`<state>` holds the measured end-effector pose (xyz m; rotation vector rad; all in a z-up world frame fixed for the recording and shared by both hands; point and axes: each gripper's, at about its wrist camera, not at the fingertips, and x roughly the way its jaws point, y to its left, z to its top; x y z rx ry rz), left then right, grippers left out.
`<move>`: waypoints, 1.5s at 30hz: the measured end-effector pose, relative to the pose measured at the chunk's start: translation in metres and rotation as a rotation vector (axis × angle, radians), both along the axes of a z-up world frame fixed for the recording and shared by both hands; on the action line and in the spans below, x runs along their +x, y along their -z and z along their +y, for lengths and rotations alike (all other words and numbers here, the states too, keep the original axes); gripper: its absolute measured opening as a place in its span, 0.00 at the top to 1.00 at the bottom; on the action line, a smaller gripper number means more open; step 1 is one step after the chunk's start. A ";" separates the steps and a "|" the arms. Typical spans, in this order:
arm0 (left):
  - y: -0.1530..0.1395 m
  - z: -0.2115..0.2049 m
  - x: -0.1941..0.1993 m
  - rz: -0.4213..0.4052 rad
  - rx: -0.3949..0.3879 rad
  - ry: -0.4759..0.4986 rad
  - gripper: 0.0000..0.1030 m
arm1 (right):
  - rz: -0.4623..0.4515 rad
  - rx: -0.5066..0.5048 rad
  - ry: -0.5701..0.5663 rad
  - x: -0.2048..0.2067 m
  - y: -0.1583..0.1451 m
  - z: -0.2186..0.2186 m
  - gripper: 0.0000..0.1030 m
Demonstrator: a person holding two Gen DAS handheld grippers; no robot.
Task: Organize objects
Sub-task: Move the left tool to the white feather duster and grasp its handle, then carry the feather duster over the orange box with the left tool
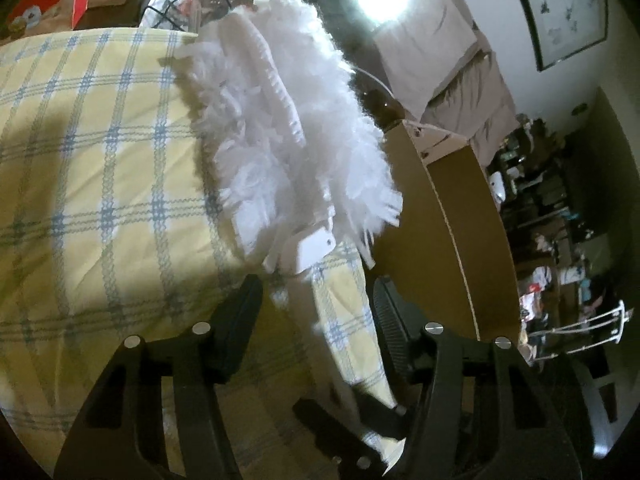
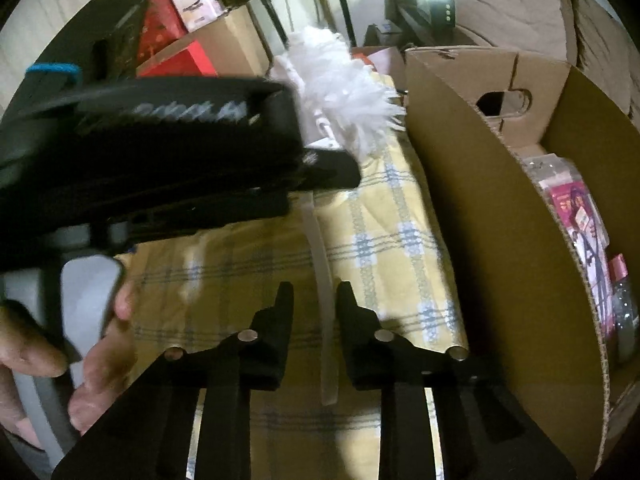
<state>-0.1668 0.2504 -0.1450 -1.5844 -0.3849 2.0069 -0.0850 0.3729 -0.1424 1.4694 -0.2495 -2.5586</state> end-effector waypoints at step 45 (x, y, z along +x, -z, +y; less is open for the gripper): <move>-0.096 -0.232 0.007 0.185 0.148 -0.390 0.87 | 0.221 0.039 -0.498 0.003 -0.112 -0.209 0.87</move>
